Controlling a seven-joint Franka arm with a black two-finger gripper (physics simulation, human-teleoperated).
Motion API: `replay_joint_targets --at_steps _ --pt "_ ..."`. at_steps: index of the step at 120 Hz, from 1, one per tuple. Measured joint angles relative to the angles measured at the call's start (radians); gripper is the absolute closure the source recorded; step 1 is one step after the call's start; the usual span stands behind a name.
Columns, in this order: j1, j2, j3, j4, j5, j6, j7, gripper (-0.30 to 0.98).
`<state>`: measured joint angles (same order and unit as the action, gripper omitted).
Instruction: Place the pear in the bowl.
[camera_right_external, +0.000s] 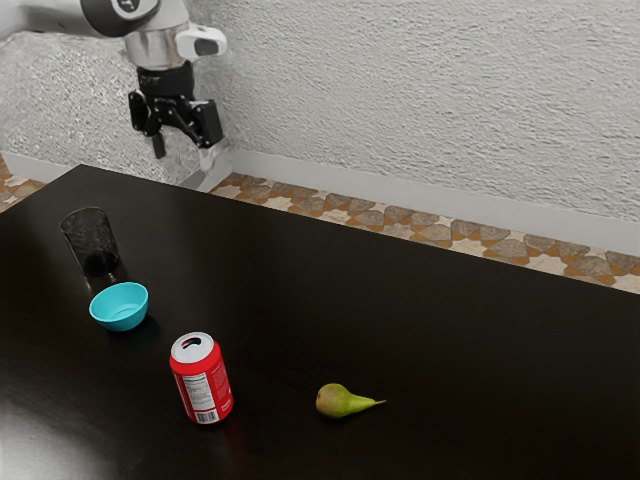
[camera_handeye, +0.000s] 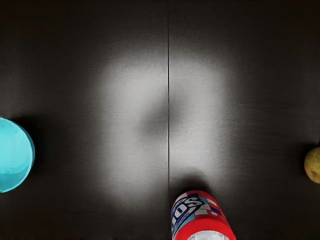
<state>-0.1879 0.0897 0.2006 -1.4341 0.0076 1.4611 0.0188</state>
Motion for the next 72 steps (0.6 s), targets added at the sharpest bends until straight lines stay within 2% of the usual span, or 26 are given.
replay_joint_targets --at_steps 12,24,36,55,72 --pt "0.021 -0.052 -0.035 -0.022 0.042 -0.002 0.004 0.00" --pt "0.026 -0.025 -0.064 -0.074 0.052 0.023 0.003 0.00" --pt "0.013 0.089 -0.110 -0.136 0.029 0.121 0.034 0.00" --pt "-0.012 0.325 -0.256 -0.142 0.009 0.285 0.144 0.00" --pt "-0.039 0.384 -0.288 -0.217 0.004 0.444 0.256 0.00"
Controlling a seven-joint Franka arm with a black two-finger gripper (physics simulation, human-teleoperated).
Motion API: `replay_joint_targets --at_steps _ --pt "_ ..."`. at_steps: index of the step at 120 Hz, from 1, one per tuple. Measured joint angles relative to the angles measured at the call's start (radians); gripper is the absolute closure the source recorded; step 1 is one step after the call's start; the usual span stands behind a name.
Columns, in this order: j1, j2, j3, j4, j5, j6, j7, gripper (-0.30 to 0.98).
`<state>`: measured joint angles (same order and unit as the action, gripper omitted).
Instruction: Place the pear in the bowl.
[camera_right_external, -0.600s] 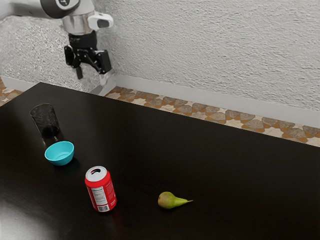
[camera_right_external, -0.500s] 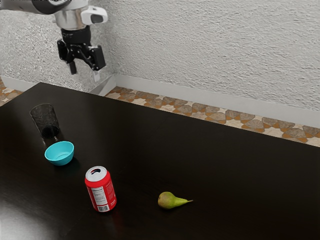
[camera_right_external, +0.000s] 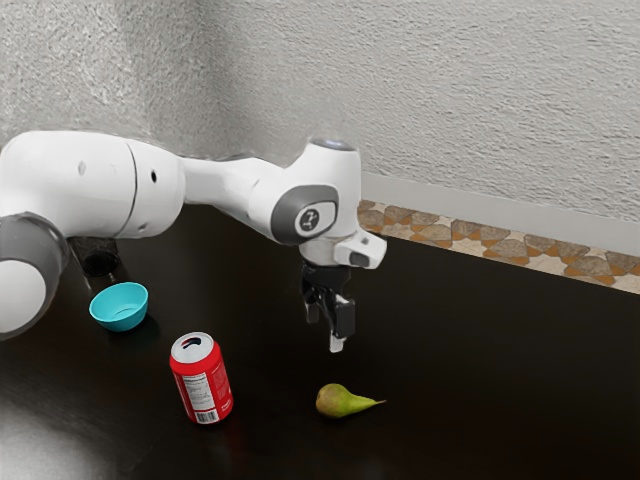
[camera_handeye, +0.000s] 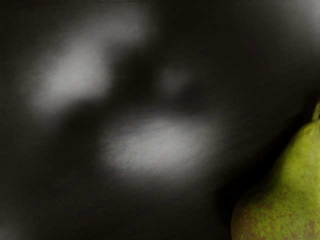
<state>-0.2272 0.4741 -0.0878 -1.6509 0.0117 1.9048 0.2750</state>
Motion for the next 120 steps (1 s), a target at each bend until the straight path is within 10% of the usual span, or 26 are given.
replay_joint_targets --at_steps 28,120 --pt "-0.007 -0.088 0.002 -0.143 -0.019 0.205 0.155 0.00" --pt "-0.001 -0.071 0.016 -0.106 -0.022 0.233 0.387 0.00"
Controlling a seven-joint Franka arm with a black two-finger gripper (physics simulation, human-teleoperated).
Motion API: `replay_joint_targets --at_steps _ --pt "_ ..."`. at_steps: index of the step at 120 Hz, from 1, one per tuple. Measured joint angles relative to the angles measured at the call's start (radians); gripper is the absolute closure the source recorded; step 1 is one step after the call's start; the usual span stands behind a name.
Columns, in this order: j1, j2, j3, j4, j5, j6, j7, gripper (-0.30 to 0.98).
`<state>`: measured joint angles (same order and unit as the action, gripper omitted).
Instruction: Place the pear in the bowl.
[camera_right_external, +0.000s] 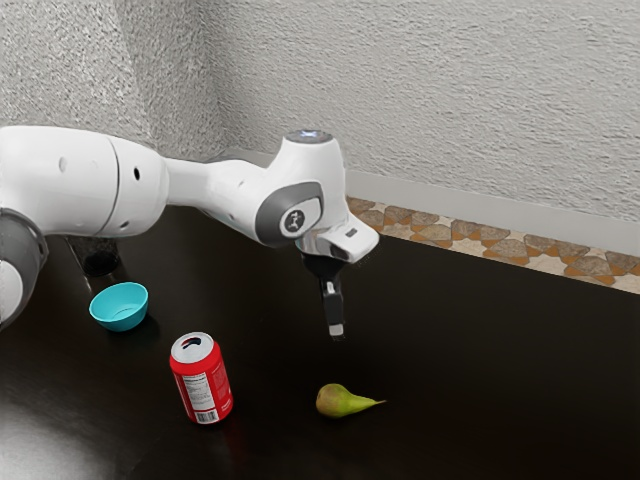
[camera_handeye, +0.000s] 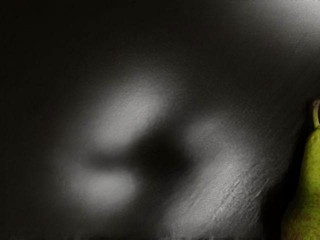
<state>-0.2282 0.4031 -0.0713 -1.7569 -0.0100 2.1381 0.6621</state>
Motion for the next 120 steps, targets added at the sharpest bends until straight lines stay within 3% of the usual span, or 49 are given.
replay_joint_targets --at_steps 18,36,63,82,120 --pt "0.000 0.017 0.022 0.008 -0.015 0.010 0.022 0.00" --pt "-0.007 0.059 -0.020 -0.016 -0.032 0.041 0.039 0.00" --pt "-0.010 -0.054 -0.054 -0.231 -0.068 0.055 0.058 0.00" --pt "-0.010 -0.073 -0.099 -0.260 -0.092 0.078 0.068 0.00" --pt "-0.009 -0.031 -0.095 -0.265 -0.066 0.157 0.162 0.00"
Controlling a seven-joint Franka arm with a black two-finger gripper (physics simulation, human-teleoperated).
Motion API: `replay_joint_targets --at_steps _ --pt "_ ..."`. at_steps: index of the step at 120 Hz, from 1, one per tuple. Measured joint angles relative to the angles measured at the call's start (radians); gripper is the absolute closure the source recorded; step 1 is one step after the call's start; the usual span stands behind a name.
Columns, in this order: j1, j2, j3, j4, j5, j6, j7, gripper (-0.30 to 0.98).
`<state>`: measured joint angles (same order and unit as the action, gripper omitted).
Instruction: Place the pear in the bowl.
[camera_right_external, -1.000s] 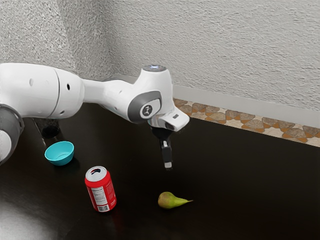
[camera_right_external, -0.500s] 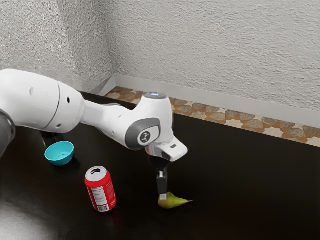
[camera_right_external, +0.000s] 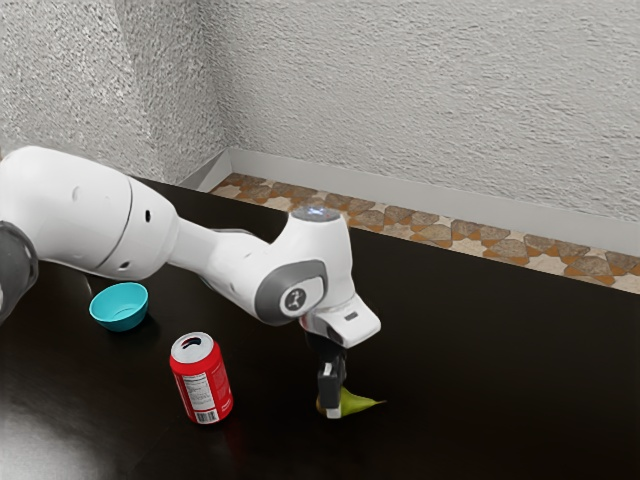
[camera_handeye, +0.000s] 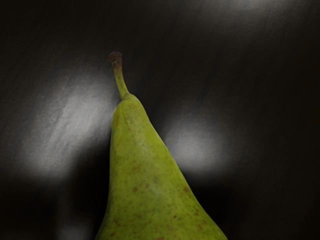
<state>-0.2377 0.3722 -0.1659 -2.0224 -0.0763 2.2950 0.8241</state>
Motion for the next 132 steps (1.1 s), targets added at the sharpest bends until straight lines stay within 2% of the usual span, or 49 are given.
replay_joint_targets --at_steps 32,61,80,98,108,132 --pt "0.000 0.035 0.002 0.000 -0.013 0.035 0.050 0.01" --pt "0.002 0.030 0.016 0.000 -0.018 0.043 0.077 0.30" --pt "0.001 0.024 0.020 0.000 -0.016 0.045 0.087 0.35" --pt "0.001 -0.050 0.025 0.002 -0.011 0.042 0.091 0.40" --pt "-0.001 -0.108 0.082 0.007 -0.008 0.025 0.092 0.41" --pt "0.004 -0.181 0.423 0.053 -0.005 -0.073 0.097 0.42"
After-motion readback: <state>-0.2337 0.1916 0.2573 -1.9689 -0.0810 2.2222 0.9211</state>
